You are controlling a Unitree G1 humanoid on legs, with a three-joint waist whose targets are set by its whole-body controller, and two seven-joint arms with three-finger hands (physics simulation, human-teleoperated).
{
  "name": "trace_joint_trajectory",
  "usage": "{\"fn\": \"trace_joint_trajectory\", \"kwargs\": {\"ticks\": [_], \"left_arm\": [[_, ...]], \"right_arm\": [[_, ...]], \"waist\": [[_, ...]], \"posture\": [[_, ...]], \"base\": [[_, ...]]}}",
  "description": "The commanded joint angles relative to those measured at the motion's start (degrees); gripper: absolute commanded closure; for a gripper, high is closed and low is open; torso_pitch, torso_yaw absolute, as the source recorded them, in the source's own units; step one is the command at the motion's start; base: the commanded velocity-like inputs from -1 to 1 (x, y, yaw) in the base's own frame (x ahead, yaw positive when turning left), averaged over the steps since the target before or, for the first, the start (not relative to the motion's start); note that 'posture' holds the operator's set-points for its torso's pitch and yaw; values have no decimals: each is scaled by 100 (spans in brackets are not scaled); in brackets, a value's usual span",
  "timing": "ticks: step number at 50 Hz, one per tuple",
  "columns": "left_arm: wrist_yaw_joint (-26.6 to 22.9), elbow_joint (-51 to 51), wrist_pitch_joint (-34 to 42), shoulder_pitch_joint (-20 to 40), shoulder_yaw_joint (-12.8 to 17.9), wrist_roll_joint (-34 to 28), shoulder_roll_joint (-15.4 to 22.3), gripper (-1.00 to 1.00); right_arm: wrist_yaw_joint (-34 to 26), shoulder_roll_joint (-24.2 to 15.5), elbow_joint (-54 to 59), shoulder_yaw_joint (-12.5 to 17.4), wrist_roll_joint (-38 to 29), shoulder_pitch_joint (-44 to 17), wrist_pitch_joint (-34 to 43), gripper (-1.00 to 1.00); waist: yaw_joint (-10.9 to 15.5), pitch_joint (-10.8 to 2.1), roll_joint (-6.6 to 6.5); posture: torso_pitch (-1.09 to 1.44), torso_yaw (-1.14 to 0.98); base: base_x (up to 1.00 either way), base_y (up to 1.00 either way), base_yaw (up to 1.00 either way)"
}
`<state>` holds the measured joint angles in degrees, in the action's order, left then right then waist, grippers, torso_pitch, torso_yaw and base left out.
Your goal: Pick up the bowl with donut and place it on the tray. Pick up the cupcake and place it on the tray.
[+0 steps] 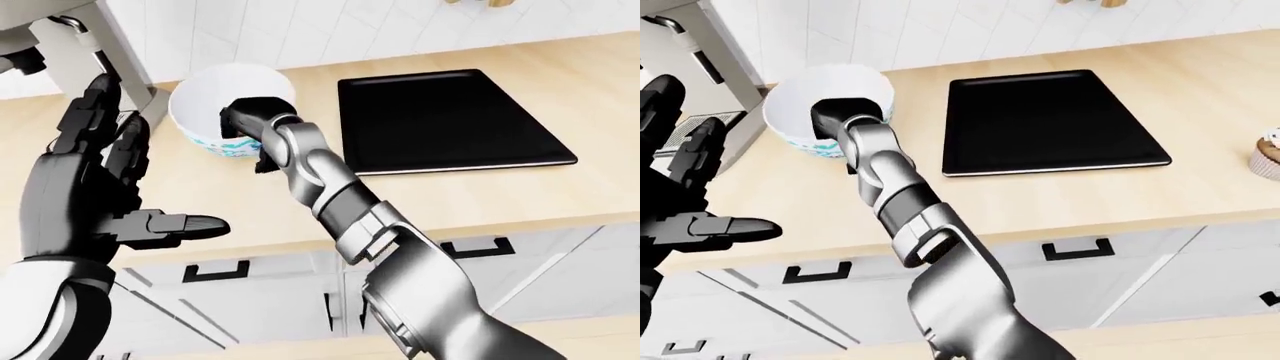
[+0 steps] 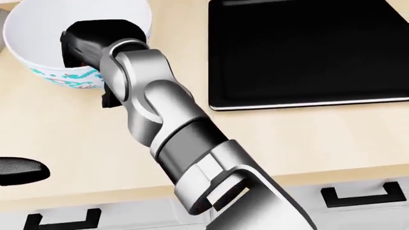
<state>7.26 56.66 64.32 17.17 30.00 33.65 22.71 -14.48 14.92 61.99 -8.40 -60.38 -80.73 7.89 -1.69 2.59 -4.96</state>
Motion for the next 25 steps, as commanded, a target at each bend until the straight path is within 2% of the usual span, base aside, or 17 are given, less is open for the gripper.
{"fn": "trace_joint_trajectory", "kwargs": {"ticks": [1, 3, 4, 9, 12, 13, 15, 16, 25], "left_arm": [[-28, 79, -210, 68, 66, -69, 62, -100], [-59, 70, -243, 38, 68, -102, 42, -100], [-66, 69, -242, 35, 75, -109, 30, -100], [-109, 91, -243, 8, 86, -140, -1, -100], [-136, 77, -262, -7, 82, -170, -14, -100], [-144, 65, -274, -7, 69, -184, -21, -100], [-152, 59, -277, -2, 49, -207, -28, -100], [-154, 65, -270, 0, 42, -212, -36, -100], [-168, 81, -236, 28, 11, -248, -81, -100]], "right_arm": [[188, -31, -15, 25, 11, -194, -101, 6], [381, -77, 90, -69, -148, -219, -138, 5], [439, -77, 143, -25, -138, -247, -160, 7], [1107, -226, 462, 28, -321, -436, -254, 30], [1379, -313, 579, 109, -320, -573, -224, 58], [1413, -342, 587, 126, -312, -614, -215, 76], [1405, -371, 583, 136, -302, -658, -213, 87], [1348, -404, 538, 144, -296, -717, -196, 100], [981, -643, 254, 217, -155, -1015, -175, 100]], "waist": [[4, -107, -37], [6, -110, -38], [9, -110, -38], [26, -116, -34], [40, -115, -20], [42, -115, -15], [50, -113, -6], [52, -109, -2], [56, -109, 46]], "posture": [[0, 0], [0, 0], [0, 0], [0, 0], [0, 0], [0, 0], [0, 0], [0, 0], [0, 0]], "base": [[0, 0, 0], [0, 0, 0], [0, 0, 0], [0, 0, 0], [0, 0, 0], [0, 0, 0], [0, 0, 0], [0, 0, 0], [0, 0, 0]]}}
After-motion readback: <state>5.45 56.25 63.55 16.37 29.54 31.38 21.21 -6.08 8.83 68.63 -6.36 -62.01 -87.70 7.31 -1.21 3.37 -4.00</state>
